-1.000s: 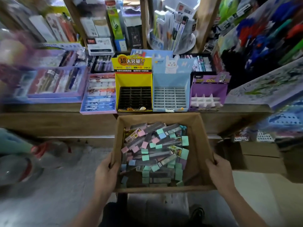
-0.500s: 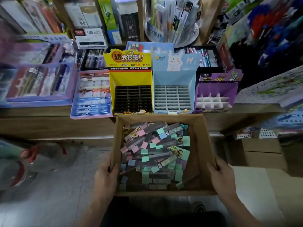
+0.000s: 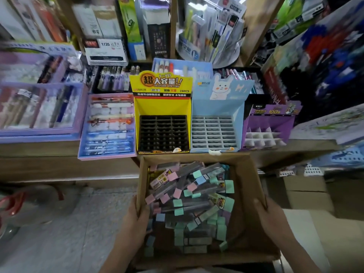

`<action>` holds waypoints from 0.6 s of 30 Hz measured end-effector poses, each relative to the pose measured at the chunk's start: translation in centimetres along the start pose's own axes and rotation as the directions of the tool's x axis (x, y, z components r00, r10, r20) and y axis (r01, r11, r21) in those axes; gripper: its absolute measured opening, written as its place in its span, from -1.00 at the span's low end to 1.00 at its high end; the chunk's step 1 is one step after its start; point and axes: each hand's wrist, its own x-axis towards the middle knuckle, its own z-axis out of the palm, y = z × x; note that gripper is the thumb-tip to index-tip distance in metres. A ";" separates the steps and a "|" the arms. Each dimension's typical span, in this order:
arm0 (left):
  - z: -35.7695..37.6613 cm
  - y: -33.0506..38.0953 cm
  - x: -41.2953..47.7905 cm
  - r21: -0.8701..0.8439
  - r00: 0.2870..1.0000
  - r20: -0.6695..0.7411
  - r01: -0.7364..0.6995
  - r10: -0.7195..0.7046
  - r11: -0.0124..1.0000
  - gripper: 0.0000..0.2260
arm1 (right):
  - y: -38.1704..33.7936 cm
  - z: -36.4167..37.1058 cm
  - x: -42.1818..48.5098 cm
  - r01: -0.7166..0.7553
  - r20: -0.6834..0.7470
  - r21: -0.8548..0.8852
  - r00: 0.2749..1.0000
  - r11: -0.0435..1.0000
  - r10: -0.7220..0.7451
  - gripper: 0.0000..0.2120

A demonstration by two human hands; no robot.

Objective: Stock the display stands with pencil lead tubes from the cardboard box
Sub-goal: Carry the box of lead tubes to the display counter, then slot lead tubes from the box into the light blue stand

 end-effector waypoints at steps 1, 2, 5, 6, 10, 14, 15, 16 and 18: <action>0.1 0.5 0.9 -0.006 1.000 -0.015 -0.010 0.010 1.000 -0.80 | -0.3 0.1 1.0 0.019 0.012 -0.006 1.000 1.000 -0.019 -0.86; 0.2 0.8 1.6 0.000 0.999 -0.041 -0.031 0.031 1.000 -0.84 | -0.6 0.1 2.1 0.044 0.024 -0.001 0.999 0.999 -0.044 -0.85; 0.3 1.3 3.3 -0.003 0.992 -0.096 -0.079 0.078 0.997 -0.89 | -1.1 -0.3 4.9 0.096 0.067 0.040 0.993 0.995 -0.098 -0.82; 0.4 1.2 3.5 -0.023 0.992 -0.097 -0.088 0.085 0.996 -0.89 | -1.1 -0.2 5.4 0.105 0.084 0.052 0.990 0.993 -0.109 -0.81; 0.7 0.7 4.1 -0.058 0.985 -0.132 -0.116 0.108 0.992 -0.85 | -0.8 0.3 6.1 0.137 0.059 0.031 0.989 0.990 -0.138 -0.83; 1.2 0.6 4.4 -0.091 0.978 -0.156 -0.156 0.141 0.984 -0.83 | -1.0 0.8 6.5 0.195 0.021 0.038 0.980 0.980 -0.195 -0.91; 1.3 0.7 4.4 -0.087 0.976 -0.158 -0.165 0.149 0.983 -0.82 | -0.9 0.8 6.6 0.202 0.014 0.042 0.979 0.978 -0.203 -0.87; 1.4 0.9 4.2 -0.090 0.972 -0.167 -0.179 0.162 0.980 -0.80 | -0.7 0.9 6.8 0.210 0.002 0.051 0.978 0.976 -0.210 -0.83; 1.4 0.8 4.1 -0.093 0.966 -0.185 -0.202 0.182 0.975 -0.81 | -0.4 1.0 7.0 0.223 -0.009 0.078 0.975 0.972 -0.223 -0.79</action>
